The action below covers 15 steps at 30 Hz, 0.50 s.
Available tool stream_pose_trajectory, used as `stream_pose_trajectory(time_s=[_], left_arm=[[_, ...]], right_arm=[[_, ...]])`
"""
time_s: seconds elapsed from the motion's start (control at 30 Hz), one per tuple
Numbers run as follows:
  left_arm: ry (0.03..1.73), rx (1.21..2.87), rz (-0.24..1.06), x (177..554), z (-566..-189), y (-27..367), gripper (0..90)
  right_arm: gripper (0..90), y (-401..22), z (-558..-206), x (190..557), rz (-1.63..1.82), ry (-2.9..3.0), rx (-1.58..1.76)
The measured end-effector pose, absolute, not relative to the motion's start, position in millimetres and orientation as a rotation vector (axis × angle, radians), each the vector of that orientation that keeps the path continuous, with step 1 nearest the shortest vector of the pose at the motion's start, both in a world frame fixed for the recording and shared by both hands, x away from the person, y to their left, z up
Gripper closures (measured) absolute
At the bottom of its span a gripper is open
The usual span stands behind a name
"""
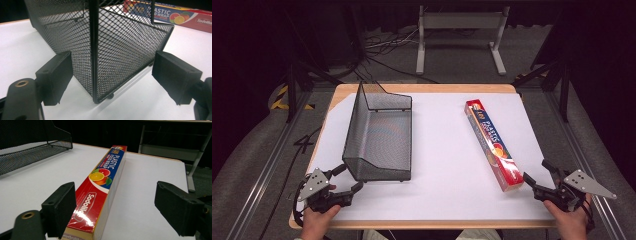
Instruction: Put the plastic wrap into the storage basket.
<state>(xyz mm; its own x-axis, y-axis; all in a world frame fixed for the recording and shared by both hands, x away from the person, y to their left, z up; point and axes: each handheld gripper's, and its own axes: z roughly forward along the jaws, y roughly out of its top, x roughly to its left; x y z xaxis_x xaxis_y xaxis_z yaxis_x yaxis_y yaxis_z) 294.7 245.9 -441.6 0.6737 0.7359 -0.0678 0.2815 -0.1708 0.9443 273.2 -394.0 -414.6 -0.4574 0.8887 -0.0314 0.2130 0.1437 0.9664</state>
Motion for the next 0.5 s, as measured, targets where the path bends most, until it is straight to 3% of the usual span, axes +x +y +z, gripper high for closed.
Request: stream_pose_trajectory(time_s=[0.5], left_arm=[[0.787,1.76,0.5,291.8,-439.3,245.0,17.5]], right_arm=[[17.5,-393.4,-413.4,276.7,1.378,1.805,1.061]])
